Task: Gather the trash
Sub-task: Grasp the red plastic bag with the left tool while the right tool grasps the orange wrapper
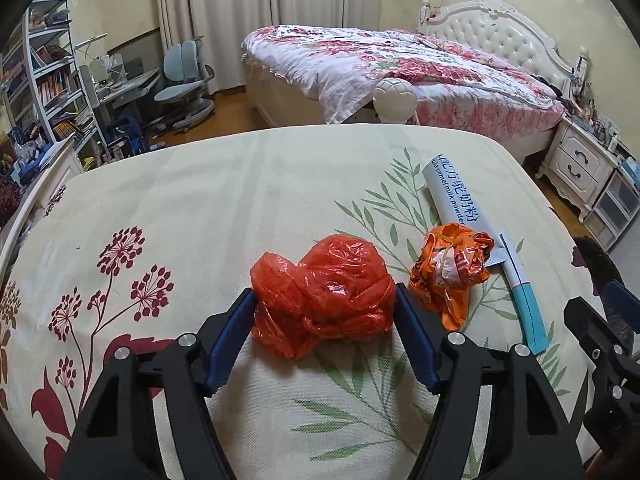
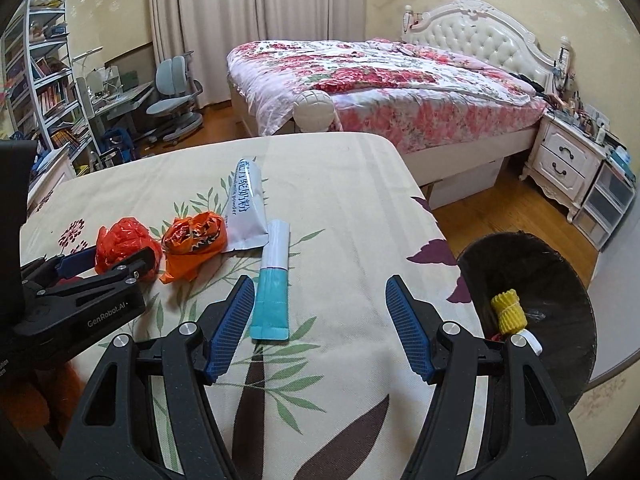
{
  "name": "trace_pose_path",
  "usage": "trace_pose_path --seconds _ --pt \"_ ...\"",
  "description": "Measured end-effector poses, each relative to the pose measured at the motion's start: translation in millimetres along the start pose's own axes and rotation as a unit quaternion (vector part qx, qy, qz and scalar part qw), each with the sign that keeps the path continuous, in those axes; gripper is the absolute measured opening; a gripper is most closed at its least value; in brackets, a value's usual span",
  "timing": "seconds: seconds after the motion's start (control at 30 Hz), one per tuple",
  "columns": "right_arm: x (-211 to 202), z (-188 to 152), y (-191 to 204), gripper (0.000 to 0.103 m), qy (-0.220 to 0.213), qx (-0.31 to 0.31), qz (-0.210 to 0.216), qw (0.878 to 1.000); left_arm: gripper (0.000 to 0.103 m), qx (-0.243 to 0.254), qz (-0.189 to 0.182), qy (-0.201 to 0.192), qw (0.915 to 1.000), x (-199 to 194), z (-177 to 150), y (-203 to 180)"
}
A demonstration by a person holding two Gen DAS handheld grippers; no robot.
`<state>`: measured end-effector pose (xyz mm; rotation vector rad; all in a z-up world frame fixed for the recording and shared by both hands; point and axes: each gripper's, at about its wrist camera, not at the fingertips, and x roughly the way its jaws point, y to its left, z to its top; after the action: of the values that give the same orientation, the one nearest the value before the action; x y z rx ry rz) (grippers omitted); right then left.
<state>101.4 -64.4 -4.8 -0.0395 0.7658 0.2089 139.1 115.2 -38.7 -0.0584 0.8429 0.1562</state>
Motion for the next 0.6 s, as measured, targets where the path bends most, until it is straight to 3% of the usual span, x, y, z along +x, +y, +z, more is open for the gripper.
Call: trace_pose_path --seconds 0.2,0.6 --pt "3.6 5.9 16.9 0.067 -0.001 -0.013 0.01 1.0 0.064 0.007 0.01 -0.013 0.9998 -8.0 -4.1 9.6" --pt "18.1 22.2 69.4 0.067 -0.001 -0.041 0.048 0.998 0.064 -0.01 0.075 -0.033 0.9966 -21.5 -8.8 70.0"
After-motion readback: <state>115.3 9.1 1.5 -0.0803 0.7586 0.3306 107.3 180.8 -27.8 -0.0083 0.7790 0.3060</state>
